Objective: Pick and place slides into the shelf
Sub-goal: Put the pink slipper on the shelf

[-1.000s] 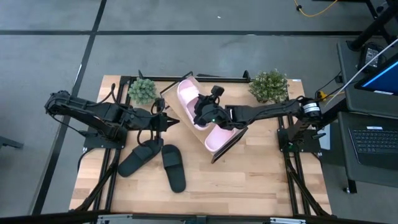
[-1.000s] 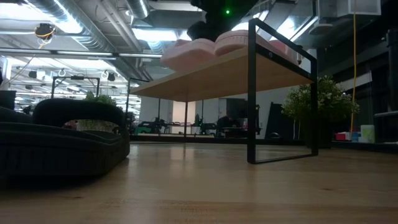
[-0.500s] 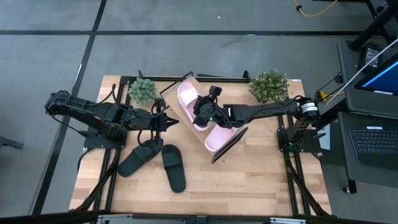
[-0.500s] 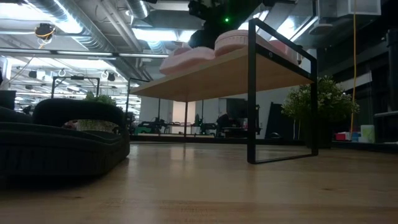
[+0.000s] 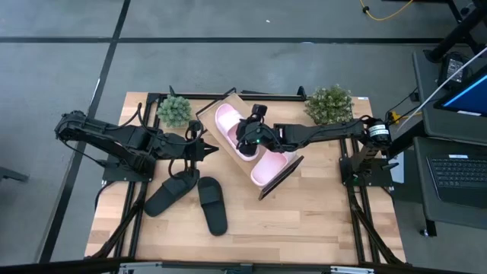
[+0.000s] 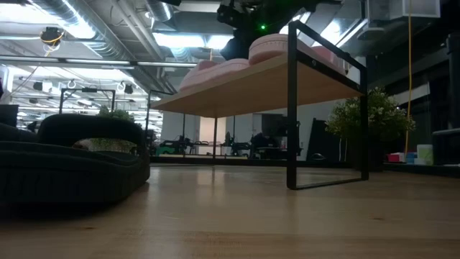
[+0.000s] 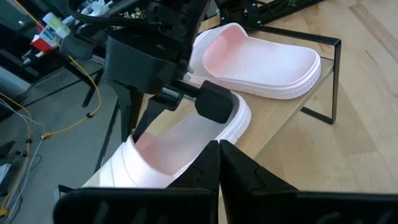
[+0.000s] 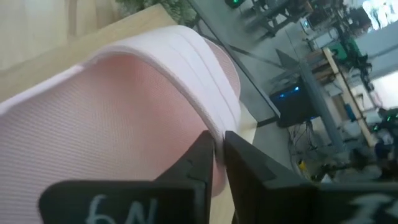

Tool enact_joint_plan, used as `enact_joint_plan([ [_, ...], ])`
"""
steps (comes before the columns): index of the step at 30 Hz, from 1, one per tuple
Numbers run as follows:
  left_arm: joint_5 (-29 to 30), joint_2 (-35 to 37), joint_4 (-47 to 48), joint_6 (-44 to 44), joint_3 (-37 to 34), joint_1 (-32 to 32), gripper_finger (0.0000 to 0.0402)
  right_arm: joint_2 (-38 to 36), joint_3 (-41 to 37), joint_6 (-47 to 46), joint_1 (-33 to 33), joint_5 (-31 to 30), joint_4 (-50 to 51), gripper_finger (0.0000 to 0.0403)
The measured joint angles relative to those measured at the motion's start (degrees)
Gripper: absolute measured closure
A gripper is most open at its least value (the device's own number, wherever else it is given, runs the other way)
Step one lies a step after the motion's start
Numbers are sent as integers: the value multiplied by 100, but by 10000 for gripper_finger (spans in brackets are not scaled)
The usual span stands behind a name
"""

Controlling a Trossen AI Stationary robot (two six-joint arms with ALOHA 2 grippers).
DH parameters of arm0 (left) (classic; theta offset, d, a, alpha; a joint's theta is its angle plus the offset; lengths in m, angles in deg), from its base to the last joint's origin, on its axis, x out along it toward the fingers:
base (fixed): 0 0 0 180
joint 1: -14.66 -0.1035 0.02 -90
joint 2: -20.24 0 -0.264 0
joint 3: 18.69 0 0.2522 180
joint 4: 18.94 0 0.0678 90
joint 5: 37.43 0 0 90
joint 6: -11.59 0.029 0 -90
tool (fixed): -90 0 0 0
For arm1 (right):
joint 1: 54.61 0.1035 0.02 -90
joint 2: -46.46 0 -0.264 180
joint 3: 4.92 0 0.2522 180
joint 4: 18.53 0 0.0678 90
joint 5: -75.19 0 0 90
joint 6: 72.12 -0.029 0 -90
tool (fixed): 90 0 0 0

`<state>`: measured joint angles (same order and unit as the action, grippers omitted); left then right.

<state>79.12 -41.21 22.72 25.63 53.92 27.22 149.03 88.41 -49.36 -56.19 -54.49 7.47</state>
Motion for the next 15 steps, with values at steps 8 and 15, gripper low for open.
enact_joint_plan([
  [8, 0, 0, 12, 0, 0, 0, 401, 0, -2, 22, -2, 109, -7, 297],
  [15, 0, 0, 78, -44, 2, 0, 401, 2, -2, 74, -2, 106, -158, 248],
])
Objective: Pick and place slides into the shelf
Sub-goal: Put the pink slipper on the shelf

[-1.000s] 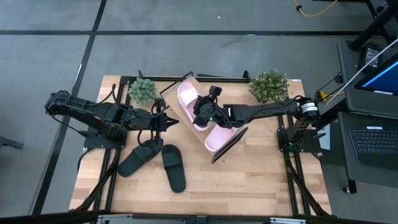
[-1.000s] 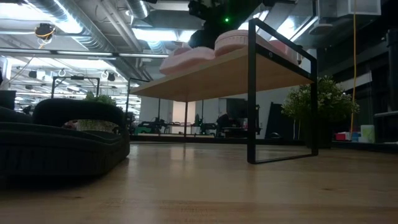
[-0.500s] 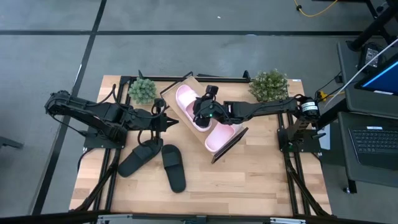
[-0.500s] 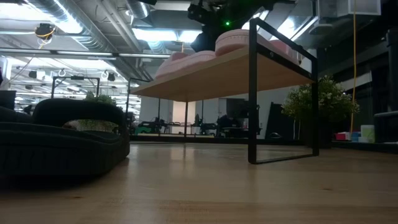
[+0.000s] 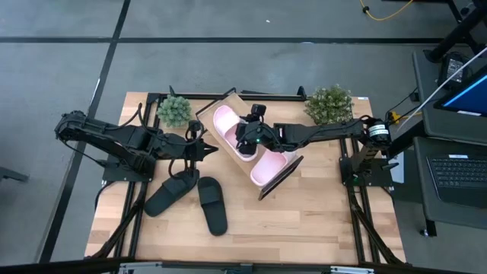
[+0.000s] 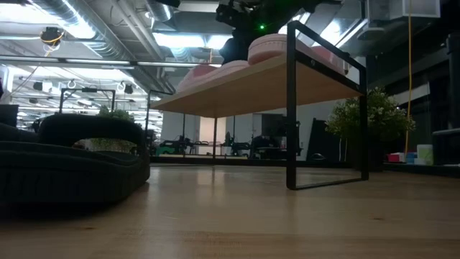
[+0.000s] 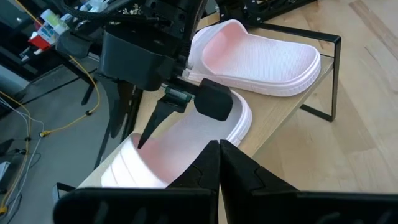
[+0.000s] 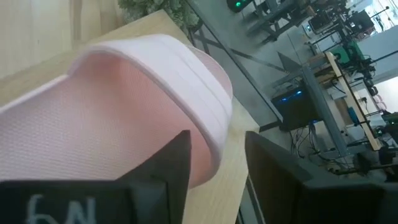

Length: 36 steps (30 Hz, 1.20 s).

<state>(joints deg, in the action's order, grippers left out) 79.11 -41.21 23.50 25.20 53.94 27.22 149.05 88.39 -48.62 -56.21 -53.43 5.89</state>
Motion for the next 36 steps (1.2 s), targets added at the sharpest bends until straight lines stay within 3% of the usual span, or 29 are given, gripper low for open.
enact_joint_plan([
  [11, -2, 0, 173, -161, 0, -4, 401, -23, 772, -91, 55, 18, 929, 242],
  [17, 0, 0, 212, -258, 0, -4, 402, -24, 1499, -661, 70, 976, 2300, 257],
  [21, 0, 0, 226, -259, 0, -4, 402, -26, 2005, -809, 79, 986, 2667, 283],
  [27, 195, 0, 222, -302, 0, -4, 401, -31, 3135, -829, 79, 973, 3486, 391],
  [31, 526, 9, -33, -267, -261, -4, 402, -78, 3530, -1109, 79, 958, 3814, 398],
  [36, 731, 12, -284, -294, -769, -7, 401, -347, 2883, -1598, 92, 356, 3864, 399],
])
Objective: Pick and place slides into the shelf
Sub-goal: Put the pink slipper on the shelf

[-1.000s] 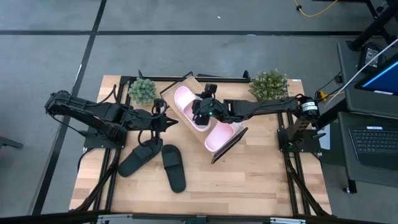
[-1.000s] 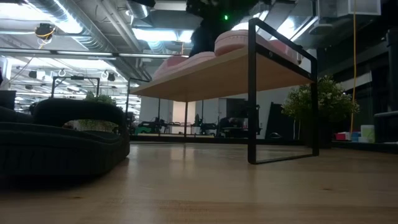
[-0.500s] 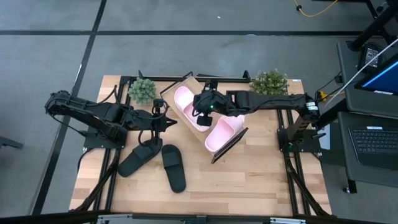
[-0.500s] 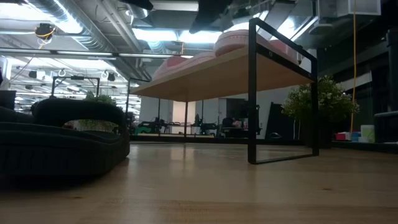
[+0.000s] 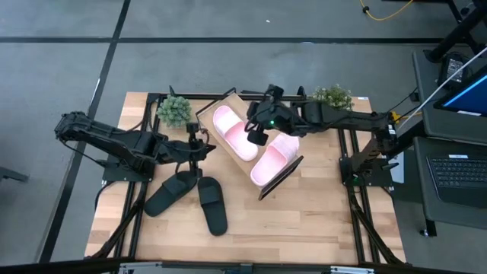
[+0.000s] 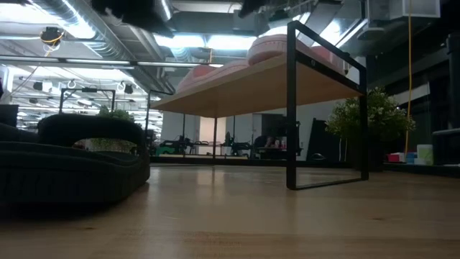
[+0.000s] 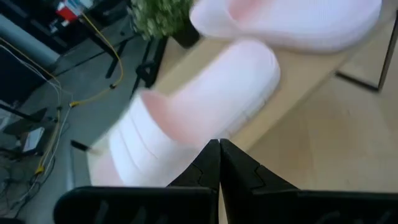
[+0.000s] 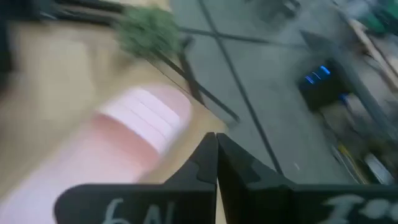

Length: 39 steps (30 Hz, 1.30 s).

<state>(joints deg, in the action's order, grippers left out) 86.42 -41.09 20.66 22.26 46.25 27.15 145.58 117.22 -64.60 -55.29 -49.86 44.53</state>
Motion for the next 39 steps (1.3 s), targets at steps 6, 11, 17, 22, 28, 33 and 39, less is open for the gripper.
enact_joint_plan([
  [6, -4, -3, -525, 118, -334, -1, 401, -855, -1752, -113, 21, -278, -1379, 401],
  [11, -91, 59, -986, 426, -333, -58, 401, -2059, -3181, -23, 24, -19, -2548, 401],
  [17, -533, 123, -1374, 179, -334, -502, 401, -3566, -4586, 26, 183, 742, -3175, 400],
  [22, -784, -34, -1758, -356, -332, -994, 402, -4505, -5588, 23, 534, 817, -3447, 399],
  [28, -584, -547, -2636, -379, -331, -1191, 401, -5275, -6521, -283, 940, 820, -3806, 399],
  [33, -73, -964, -2434, -105, 40, -1124, 401, -5680, -6980, -548, 1169, 820, -3883, 399],
  [39, 462, -1244, -2011, -92, 535, -1026, 401, -5890, -7342, -750, 1262, 817, -3883, 398],
])
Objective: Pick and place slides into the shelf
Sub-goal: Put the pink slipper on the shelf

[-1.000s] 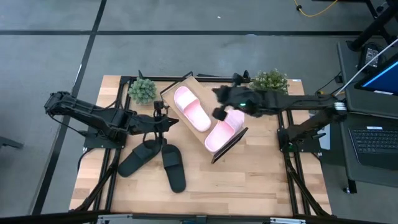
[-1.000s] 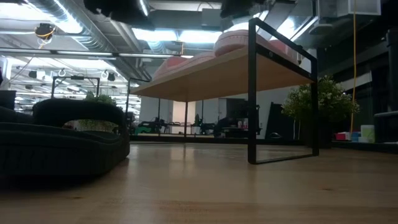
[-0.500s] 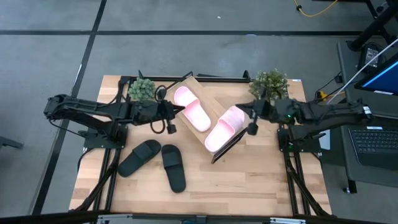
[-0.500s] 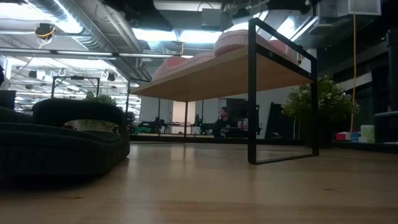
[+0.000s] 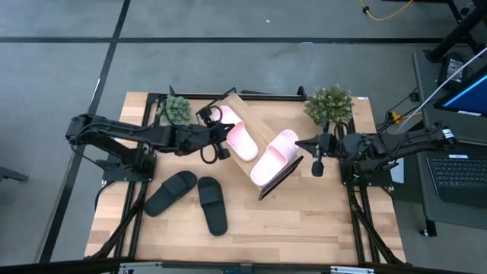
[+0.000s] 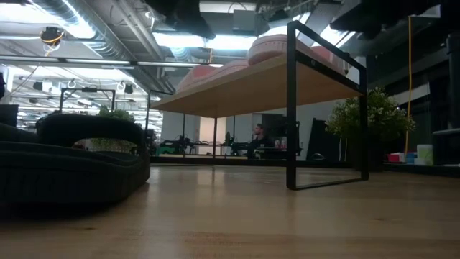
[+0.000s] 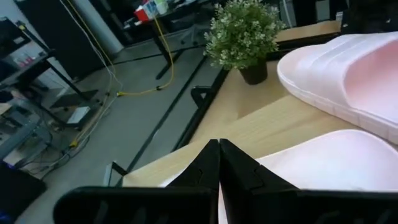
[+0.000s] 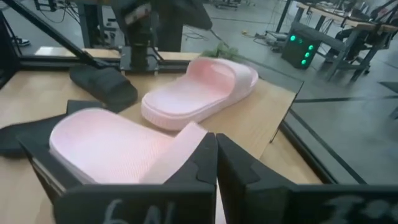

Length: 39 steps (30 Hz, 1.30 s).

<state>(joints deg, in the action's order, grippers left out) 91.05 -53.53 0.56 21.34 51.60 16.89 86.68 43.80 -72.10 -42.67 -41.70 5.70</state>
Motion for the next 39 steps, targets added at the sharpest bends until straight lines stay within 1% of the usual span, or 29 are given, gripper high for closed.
enact_joint_plan([
  [4, 85, -121, 580, -268, 233, 27, 401, -30, -161, -41, 1, -3, -59, 398],
  [7, 169, -191, 725, -500, 261, 16, 392, -32, -223, -142, 1, -3, -60, 398],
  [10, 259, -265, 722, -508, 269, -35, 366, -29, -258, -137, 1, -3, -51, 398],
  [15, 285, -278, 761, -541, 270, -43, 309, -30, -258, -188, 1, -3, -67, 398],
  [18, 286, -278, 771, -836, 270, 57, 280, -29, -258, -276, 1, -3, -44, 398],
  [21, 286, -278, 797, -900, 270, 231, 262, -27, -258, -259, 1, -3, -41, 398],
  [23, 336, -276, 859, -870, 270, 381, 257, -27, -258, -256, 1, -3, -39, 398],
  [26, 862, -276, 935, -980, 270, 599, 255, -27, -258, -253, 1, -3, -35, 398],
  [28, 1127, -274, 1000, -1216, 270, 691, 255, -27, -258, -251, 1, -3, 3, 398],
  [31, 1155, -329, 1164, -1844, 270, 718, 255, -25, -258, -255, 1, -3, 43, 398],
  [33, 1160, -420, 1350, -2112, 270, 717, 255, -25, -258, -257, 1, -3, 59, 398],
  [39, 1302, -686, 1441, -2143, 270, 667, 257, -25, -258, -265, 1, -5, 159, 398],
])
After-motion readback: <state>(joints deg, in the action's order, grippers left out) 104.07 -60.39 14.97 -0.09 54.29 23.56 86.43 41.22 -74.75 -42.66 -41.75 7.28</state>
